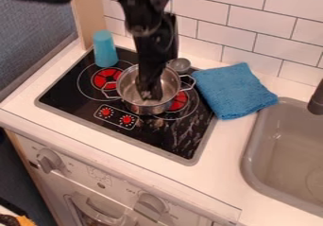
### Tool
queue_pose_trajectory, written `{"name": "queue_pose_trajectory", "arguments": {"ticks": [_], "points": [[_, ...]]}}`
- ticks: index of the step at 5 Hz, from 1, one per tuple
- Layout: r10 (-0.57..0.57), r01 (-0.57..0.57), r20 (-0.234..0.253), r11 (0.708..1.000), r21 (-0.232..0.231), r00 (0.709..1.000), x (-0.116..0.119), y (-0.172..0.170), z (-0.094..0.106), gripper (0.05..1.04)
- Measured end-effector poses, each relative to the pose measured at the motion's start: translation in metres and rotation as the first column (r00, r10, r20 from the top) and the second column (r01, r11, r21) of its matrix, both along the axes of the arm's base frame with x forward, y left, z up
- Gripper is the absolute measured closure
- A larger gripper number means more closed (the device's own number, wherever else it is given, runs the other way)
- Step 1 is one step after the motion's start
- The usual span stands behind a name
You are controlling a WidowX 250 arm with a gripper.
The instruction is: Moved the silver pot between the two burner
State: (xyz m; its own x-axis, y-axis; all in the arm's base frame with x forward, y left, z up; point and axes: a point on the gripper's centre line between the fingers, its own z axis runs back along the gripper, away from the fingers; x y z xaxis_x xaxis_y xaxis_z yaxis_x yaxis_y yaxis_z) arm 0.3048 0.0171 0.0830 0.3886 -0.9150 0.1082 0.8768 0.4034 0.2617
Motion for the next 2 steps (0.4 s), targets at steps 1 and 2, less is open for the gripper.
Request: {"name": "queue_pose_trajectory", "arguments": {"ticks": [1,2], "points": [[0.053,-0.053,-0.006,0.999,-0.002,0.999,0.010,-0.010,0.019,0.083],[0.093,-0.093,0.008,0.996,-0.004,0.996,0.019,-0.014,0.037,0.083]]}}
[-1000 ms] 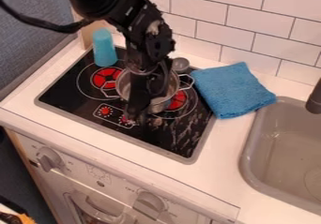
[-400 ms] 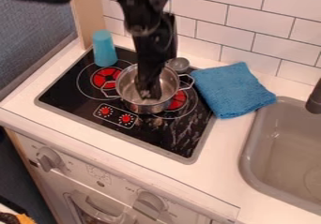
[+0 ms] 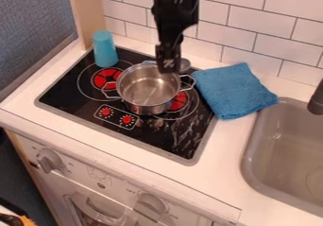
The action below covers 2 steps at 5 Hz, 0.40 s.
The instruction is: Moved the silver pot between the two burner
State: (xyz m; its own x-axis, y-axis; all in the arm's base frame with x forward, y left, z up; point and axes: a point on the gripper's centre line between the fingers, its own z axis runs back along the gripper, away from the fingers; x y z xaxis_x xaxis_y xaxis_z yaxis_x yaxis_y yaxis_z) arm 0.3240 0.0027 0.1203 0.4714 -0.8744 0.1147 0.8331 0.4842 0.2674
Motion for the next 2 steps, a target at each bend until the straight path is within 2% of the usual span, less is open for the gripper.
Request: {"name": "queue_pose_trajectory", "arguments": {"ticks": [1,2], "points": [[0.010,-0.010,0.016,1.000,-0.003,1.000,0.0061,-0.0009,0.0112,0.083],[0.015,-0.015,0.014,1.000,-0.006,1.000,0.0058,-0.0011,0.0111,0.083]]}}
